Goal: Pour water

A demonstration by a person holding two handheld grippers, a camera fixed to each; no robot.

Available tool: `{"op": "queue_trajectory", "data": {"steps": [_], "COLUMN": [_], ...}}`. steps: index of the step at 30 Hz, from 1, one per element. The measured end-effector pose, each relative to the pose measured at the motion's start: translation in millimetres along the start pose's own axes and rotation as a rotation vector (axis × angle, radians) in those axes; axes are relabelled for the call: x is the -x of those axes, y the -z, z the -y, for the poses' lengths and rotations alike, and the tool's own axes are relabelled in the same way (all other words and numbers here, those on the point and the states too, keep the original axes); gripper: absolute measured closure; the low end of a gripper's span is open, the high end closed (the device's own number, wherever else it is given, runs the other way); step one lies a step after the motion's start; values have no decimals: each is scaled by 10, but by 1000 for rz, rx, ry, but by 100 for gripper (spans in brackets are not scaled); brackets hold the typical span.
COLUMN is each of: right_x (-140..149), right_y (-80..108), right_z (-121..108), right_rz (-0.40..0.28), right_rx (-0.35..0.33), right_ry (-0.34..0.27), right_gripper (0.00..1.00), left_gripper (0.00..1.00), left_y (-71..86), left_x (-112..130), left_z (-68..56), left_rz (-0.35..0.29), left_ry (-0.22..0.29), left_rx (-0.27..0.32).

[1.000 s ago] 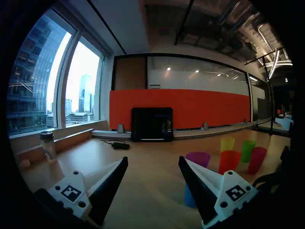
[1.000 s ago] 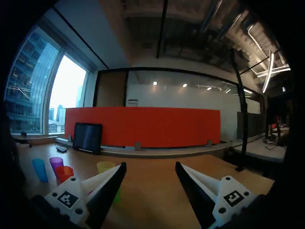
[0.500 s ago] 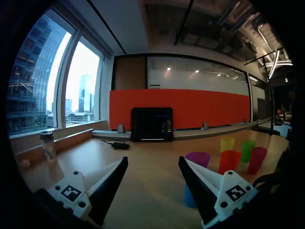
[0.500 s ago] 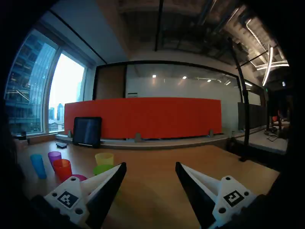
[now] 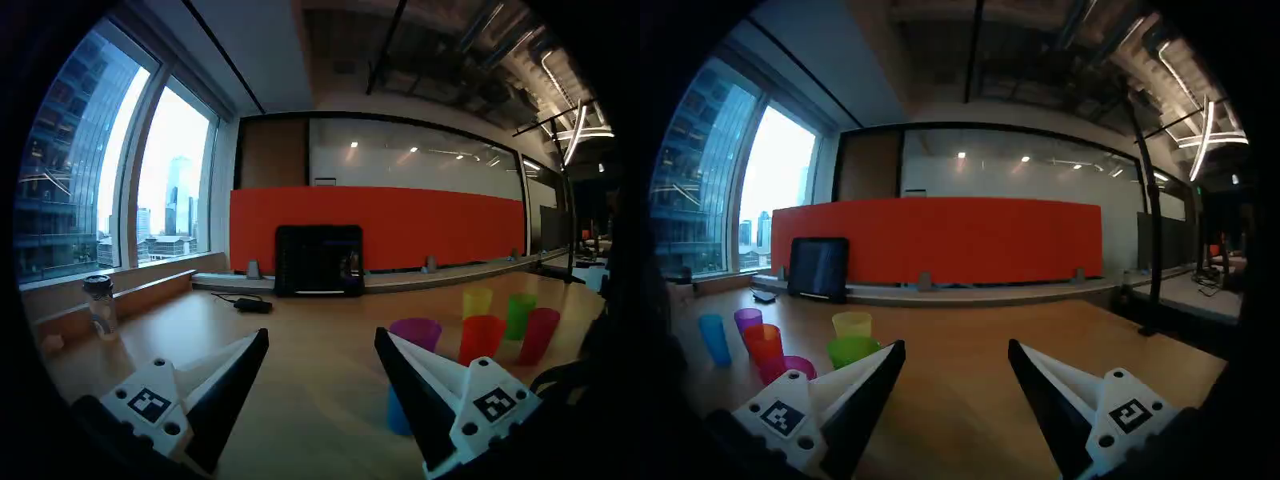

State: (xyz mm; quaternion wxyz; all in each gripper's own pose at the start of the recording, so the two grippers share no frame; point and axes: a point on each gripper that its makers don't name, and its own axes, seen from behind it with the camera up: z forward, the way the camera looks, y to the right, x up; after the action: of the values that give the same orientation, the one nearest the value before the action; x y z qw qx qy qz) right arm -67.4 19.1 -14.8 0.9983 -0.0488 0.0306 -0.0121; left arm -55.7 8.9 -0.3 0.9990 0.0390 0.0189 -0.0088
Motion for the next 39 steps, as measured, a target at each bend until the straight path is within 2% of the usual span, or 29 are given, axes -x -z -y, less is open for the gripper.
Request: {"op": "queue_trajectory", "data": {"steps": [39], "right_x": [-13], "right_y": [31], "right_z": [40], "right_rz": [1], "right_rx": [-12], "right_ry": [-2], "right_gripper": [1], "left_gripper": [1], "left_y": [-7], "left_x": [-2], "left_z": [-4], "left_rz": [0], "left_ry": [0], "left_rx": [0]}}
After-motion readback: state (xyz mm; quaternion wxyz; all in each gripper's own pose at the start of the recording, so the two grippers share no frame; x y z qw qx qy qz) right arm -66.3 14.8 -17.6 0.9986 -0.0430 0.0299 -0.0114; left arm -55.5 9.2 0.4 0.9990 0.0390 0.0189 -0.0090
